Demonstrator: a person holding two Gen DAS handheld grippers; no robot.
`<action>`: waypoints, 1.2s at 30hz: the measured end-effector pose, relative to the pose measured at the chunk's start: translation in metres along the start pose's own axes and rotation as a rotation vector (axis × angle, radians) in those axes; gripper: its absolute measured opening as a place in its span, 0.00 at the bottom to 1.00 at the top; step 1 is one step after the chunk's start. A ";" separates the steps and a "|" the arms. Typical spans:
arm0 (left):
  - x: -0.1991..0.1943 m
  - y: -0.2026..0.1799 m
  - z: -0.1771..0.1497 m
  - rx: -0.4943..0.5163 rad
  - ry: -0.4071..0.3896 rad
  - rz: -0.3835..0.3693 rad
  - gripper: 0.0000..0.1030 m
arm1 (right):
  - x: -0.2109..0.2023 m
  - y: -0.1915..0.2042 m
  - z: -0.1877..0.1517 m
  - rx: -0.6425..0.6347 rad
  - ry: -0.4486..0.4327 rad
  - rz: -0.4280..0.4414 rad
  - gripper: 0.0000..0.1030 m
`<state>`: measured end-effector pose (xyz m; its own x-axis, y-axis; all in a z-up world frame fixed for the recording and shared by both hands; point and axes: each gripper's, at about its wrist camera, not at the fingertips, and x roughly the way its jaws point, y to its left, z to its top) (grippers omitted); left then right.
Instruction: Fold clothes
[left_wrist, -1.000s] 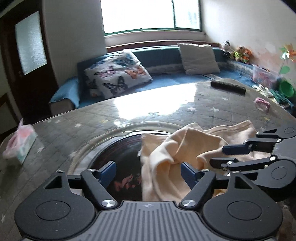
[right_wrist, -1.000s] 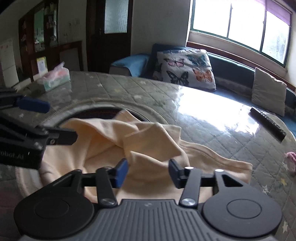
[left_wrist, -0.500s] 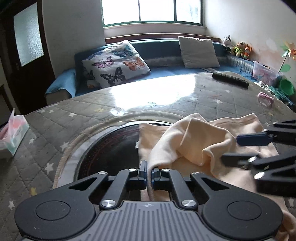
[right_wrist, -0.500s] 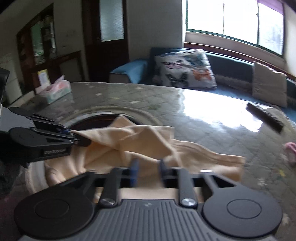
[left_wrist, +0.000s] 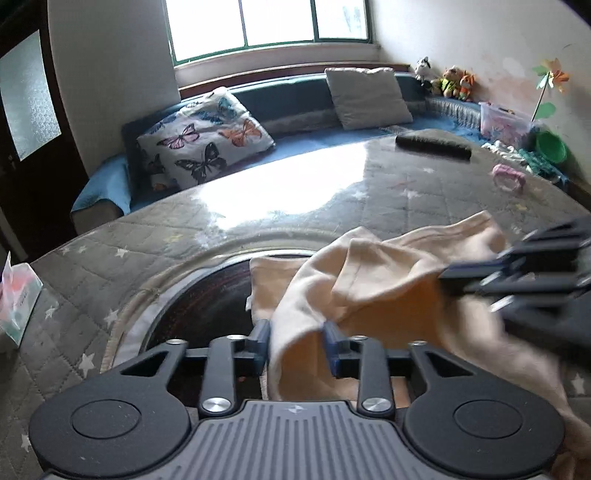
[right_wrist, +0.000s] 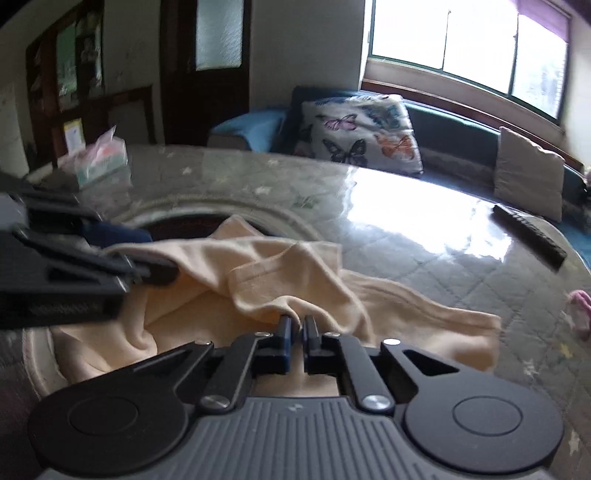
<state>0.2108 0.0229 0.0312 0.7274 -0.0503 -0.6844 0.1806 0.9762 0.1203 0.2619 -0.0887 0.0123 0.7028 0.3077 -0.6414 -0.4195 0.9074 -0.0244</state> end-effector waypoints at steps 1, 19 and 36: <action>0.002 0.002 -0.001 -0.012 0.007 0.009 0.06 | -0.009 -0.006 0.000 0.017 -0.018 -0.003 0.04; -0.125 0.064 -0.100 -0.324 -0.106 0.140 0.04 | -0.171 -0.120 -0.089 0.341 -0.170 -0.290 0.03; -0.170 0.029 -0.141 -0.154 -0.103 0.028 0.43 | -0.150 -0.100 -0.126 0.211 -0.011 -0.251 0.60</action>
<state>-0.0013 0.0898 0.0495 0.7958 -0.0361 -0.6045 0.0615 0.9979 0.0214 0.1264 -0.2619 0.0145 0.7759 0.0687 -0.6271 -0.1044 0.9943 -0.0203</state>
